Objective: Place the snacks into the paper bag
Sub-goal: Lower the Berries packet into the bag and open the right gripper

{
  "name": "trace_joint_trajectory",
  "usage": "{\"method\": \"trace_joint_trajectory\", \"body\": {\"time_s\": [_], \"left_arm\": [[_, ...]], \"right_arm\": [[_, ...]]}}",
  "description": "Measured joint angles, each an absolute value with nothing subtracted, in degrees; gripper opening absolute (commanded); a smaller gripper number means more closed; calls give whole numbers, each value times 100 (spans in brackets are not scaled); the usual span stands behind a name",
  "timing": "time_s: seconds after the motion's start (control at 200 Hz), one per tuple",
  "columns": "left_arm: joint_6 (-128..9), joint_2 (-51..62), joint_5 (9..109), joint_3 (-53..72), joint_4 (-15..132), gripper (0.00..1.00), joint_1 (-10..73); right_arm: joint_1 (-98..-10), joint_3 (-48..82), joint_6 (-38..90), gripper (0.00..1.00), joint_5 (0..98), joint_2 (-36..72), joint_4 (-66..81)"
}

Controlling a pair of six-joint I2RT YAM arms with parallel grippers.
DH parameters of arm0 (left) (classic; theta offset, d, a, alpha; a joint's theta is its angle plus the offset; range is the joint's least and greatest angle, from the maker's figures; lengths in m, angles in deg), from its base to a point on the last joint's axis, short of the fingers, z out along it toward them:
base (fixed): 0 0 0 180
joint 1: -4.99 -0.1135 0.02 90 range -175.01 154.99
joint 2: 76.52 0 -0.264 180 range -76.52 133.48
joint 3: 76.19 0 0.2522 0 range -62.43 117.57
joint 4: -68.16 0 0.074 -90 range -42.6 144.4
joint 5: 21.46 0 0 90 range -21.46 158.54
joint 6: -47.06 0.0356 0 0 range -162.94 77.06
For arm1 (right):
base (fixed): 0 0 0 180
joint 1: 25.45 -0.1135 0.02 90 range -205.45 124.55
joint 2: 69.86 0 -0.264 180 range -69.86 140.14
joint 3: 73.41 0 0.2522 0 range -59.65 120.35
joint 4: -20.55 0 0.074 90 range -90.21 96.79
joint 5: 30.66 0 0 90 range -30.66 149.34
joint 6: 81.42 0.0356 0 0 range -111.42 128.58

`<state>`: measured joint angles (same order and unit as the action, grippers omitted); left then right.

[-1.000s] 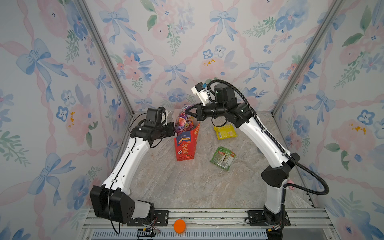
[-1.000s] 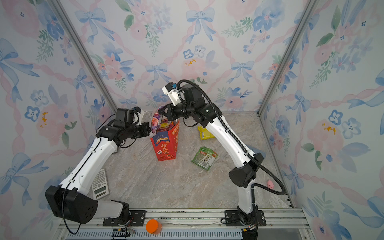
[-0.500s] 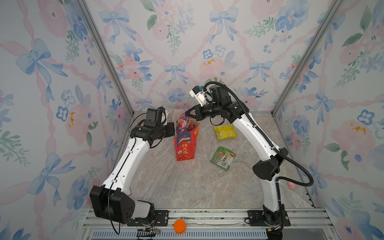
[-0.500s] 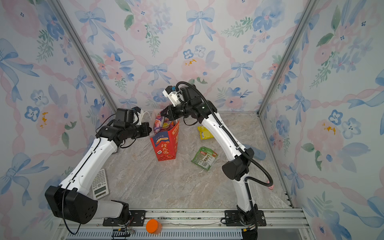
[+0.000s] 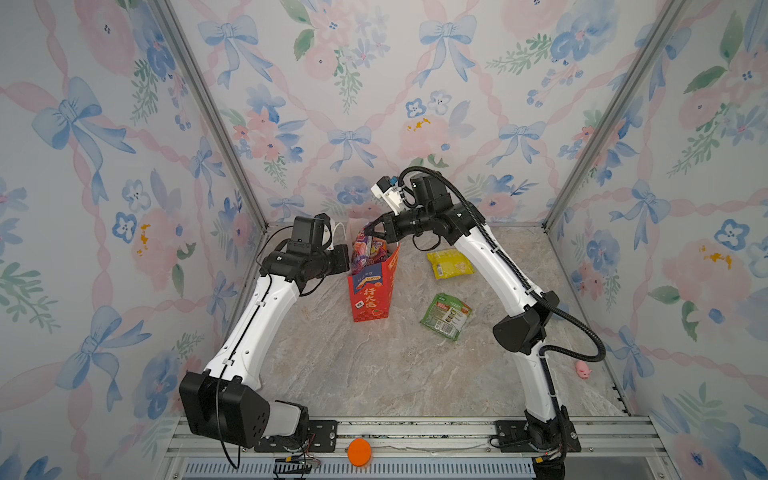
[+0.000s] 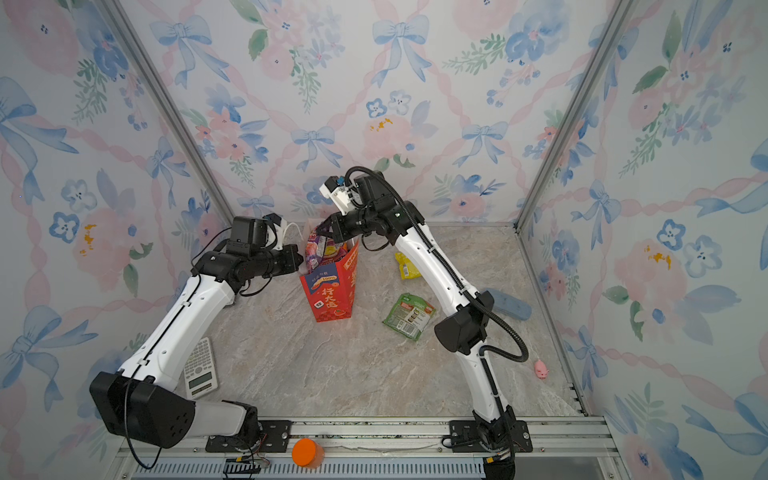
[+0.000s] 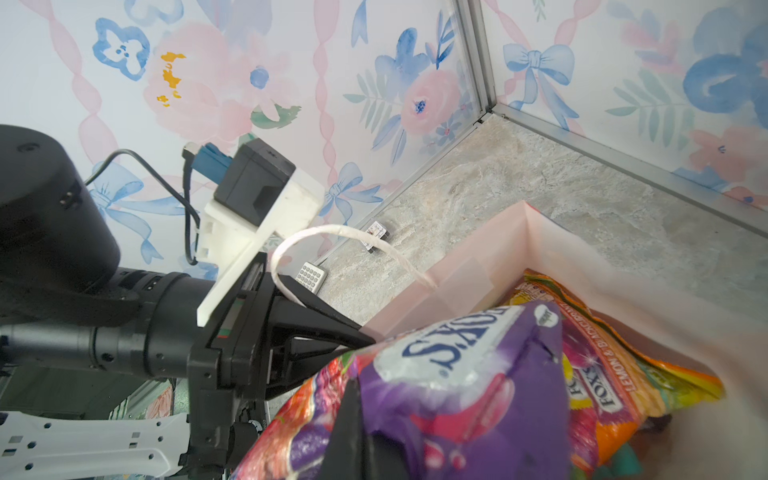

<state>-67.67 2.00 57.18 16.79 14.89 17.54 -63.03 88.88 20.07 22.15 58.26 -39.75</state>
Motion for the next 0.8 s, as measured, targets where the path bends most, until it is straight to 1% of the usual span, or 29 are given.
{"method": "trace_joint_trajectory", "body": {"time_s": [0.045, 0.055, 0.08, 0.135, 0.16, 0.23, 0.28, 0.335, 0.47, 0.8], "left_arm": [[-6767, 200, 5716, 1679, 1489, 0, 1754], [-6767, 200, 5718, 1682, 1489, 0, 1754], [-6767, 200, 5716, 1679, 1489, 0, 1754], [-6767, 200, 5718, 1679, 1489, 0, 1754], [-6767, 200, 5718, 1679, 1489, 0, 1754], [-6767, 200, 5718, 1679, 1489, 0, 1754], [-6767, 200, 5720, 1679, 1489, 0, 1754], [-6767, 189, 5718, 1679, 1481, 0, 1737], [-6767, 187, 5718, 1682, 1461, 0, 1732], [-6767, 187, 5718, 1679, 1459, 0, 1728]], "right_arm": [[-6301, 8912, 2009, 0, 2202, 5867, -3978], [-6301, 8922, 2009, 2, 2202, 5876, -3978], [-6299, 8940, 2011, 10, 2202, 5898, -3978], [-6295, 8971, 2040, 36, 2204, 5937, -3978], [-6288, 8990, 2061, 45, 2204, 5950, -3975], [-6251, 9038, 2116, 63, 2206, 5952, -3967], [-6207, 9073, 2227, 71, 2202, 5950, -3930], [-6148, 9078, 2245, 74, 2206, 5942, -3857], [-6032, 8942, 2413, 78, 2245, 5799, -3691], [-6013, 7620, 2780, 81, 2335, 4464, -2998]]}}
